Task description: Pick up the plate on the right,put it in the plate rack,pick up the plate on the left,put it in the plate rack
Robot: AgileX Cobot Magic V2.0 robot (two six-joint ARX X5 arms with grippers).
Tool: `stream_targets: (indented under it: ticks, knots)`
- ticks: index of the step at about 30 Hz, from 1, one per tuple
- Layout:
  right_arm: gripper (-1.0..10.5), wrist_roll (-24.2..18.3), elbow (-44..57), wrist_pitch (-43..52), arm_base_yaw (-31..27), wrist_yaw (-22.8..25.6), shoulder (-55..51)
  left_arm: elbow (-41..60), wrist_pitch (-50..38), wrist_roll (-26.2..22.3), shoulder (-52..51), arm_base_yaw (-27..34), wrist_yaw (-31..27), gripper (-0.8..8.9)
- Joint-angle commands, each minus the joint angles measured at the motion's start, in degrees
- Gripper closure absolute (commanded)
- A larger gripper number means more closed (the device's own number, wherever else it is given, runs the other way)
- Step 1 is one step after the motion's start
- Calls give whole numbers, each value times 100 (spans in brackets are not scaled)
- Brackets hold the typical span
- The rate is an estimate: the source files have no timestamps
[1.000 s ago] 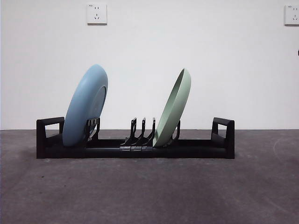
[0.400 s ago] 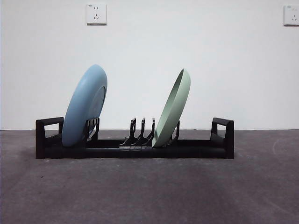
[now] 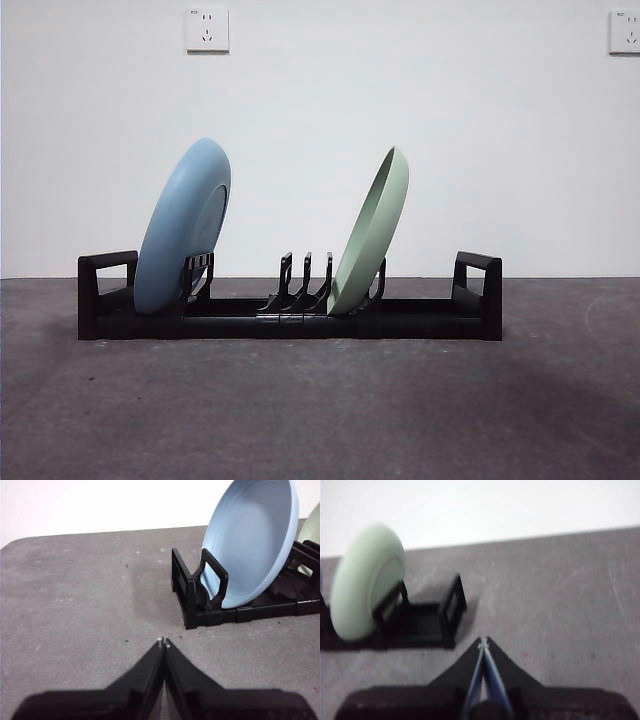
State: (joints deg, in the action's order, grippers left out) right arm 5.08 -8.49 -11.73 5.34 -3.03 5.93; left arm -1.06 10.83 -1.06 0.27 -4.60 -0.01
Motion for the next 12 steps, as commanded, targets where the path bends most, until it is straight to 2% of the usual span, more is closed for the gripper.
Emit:
stream_targets:
  ticks: [1,12]
  knots:
    - [945,15,323,81,-2,-7,-260,52,55,-63,-15,20,7,816]
    - [945,197,796,94,0,-7,-588,52,55,-63,-15,20,7,816]
